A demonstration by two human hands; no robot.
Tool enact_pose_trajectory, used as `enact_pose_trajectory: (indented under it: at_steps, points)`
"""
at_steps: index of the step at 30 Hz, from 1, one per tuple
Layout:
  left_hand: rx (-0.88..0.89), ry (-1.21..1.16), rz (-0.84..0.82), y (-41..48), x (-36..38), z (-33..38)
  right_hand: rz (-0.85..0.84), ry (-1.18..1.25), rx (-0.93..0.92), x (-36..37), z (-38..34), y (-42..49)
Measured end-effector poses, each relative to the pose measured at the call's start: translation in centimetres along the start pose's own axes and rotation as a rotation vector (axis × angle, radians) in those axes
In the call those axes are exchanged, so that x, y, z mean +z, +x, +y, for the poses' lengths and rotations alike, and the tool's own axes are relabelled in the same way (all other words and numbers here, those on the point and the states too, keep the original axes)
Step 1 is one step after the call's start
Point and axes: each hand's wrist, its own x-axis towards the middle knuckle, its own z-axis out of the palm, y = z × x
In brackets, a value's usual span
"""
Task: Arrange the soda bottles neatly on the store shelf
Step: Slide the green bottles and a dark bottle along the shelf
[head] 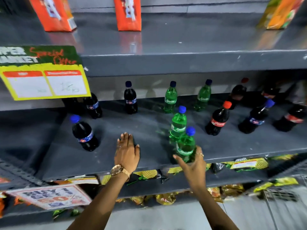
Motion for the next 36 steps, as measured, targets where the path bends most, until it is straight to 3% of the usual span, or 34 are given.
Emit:
enact_pose_trajectory:
  at_steps: [4, 12, 21, 24, 27, 30, 36]
  points:
    - [0.026, 0.022, -0.031, 0.8, 0.7, 2.1, 0.067, 0.017, 0.019, -2.9, 1.3, 3.9]
    - [-0.015, 0.049, -0.038, 0.8, 0.5, 3.1, -0.026, 0.025, -0.026, -1.7, 2.4, 10.8]
    - [-0.047, 0.073, -0.047, 0.8, 0.7, 3.6, -0.173, 0.151, 0.036, -3.6, 4.1, 8.8]
    - [-0.100, 0.066, -0.037, 1.0, 0.9, 3.9, -0.038, 0.244, 0.136, -6.3, 5.2, 7.5]
    - [-0.121, 0.066, -0.023, 0.9, 1.0, 4.1, 0.306, 0.284, 0.164, -10.8, 6.3, 10.2]
    - [-0.124, 0.078, -0.024, 0.8, 1.0, 4.1, 0.511, 0.020, 0.185, -14.8, 7.3, 15.3]
    - [-0.125, 0.080, -0.019, 0.8, 0.7, 4.2, 0.373, -0.041, 0.288, -17.0, 8.7, 20.6]
